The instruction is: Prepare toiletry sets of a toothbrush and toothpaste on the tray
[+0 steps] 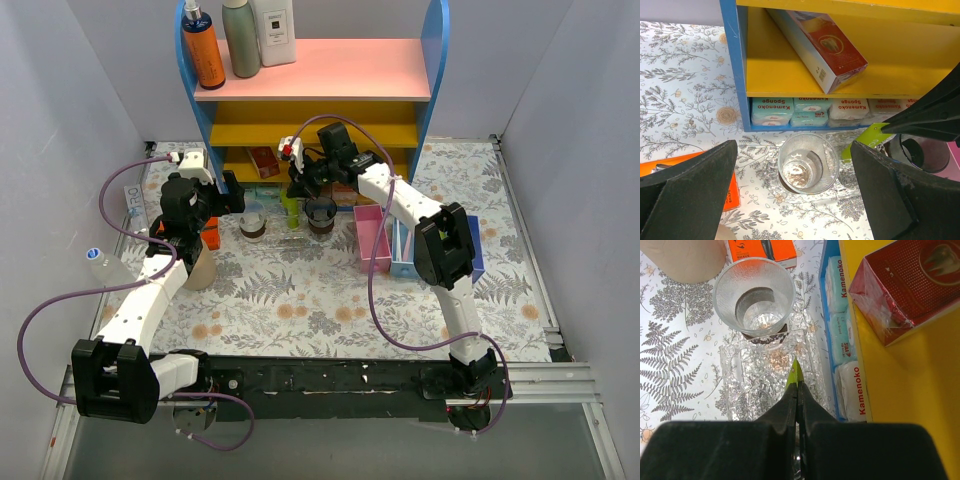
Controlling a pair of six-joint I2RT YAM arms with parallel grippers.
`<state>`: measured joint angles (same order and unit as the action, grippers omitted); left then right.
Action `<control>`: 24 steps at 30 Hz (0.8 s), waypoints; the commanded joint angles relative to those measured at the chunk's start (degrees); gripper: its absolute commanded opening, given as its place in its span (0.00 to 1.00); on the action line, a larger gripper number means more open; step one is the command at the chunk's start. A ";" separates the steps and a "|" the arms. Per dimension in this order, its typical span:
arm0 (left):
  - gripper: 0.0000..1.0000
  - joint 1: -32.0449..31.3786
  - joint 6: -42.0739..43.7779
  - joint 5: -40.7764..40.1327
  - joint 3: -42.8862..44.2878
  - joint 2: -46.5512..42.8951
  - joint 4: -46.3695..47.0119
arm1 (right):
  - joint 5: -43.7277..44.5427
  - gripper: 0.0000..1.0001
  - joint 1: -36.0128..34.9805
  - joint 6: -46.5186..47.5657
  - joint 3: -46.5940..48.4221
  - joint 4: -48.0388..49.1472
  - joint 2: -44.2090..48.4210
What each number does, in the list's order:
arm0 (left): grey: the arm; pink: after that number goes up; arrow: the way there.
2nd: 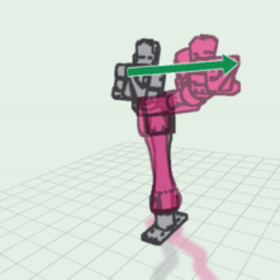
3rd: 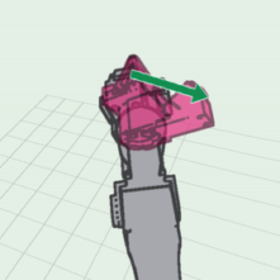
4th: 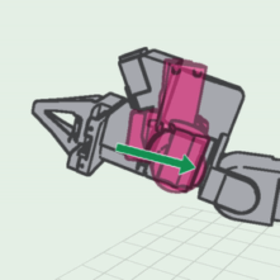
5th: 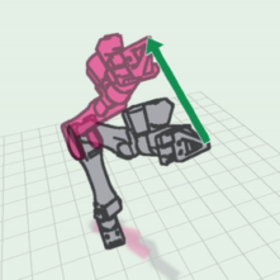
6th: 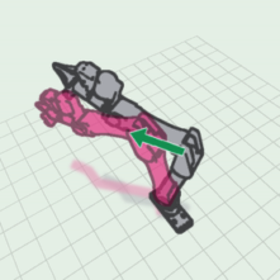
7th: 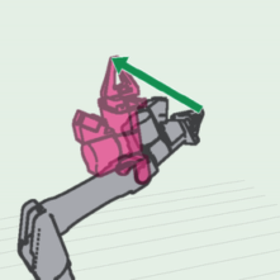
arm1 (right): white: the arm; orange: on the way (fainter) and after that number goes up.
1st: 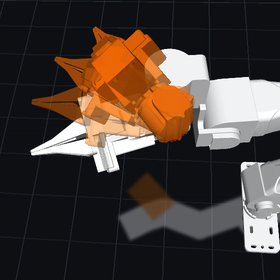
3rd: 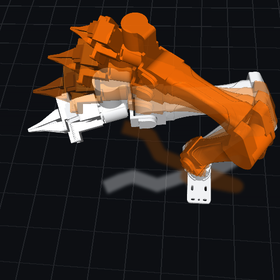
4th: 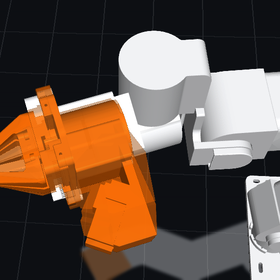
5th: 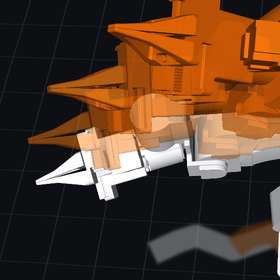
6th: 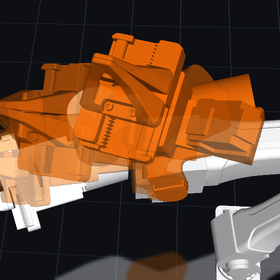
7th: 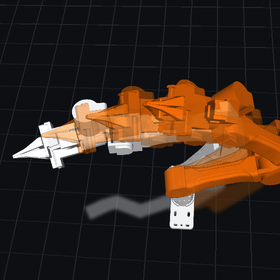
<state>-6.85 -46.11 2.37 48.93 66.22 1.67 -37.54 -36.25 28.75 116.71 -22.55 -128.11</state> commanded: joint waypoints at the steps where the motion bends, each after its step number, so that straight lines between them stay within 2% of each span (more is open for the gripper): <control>1: 0.98 0.35 0.14 0.35 2.14 -0.12 0.44 | -0.08 0.01 -0.31 0.78 -1.57 1.80 -0.12; 3: 0.98 0.35 0.23 0.35 2.14 -0.03 0.52 | 0.01 0.02 -0.31 0.78 -1.83 2.07 0.23; 6: 0.98 0.35 0.23 0.35 2.05 -0.03 0.53 | 0.27 0.09 -0.31 0.69 -2.01 2.24 0.41; 12: 0.98 0.35 0.23 0.35 2.05 -0.03 0.53 | 0.19 0.30 -0.31 0.51 -2.09 2.07 0.76; 14: 0.98 0.35 0.23 0.35 2.05 -0.12 0.61 | 0.27 0.34 -0.31 0.51 -2.10 2.07 0.94; 19: 0.98 0.35 0.23 0.44 2.05 -0.12 0.61 | 0.19 0.42 -0.31 0.51 -2.18 2.50 1.38; 24: 0.98 0.35 0.23 0.53 1.96 -0.12 0.70 | 0.19 0.46 -0.31 0.08 -2.36 3.65 1.82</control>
<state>-6.85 -46.09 2.42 48.93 66.24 1.69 -37.28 -36.40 28.77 114.50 -20.84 -128.11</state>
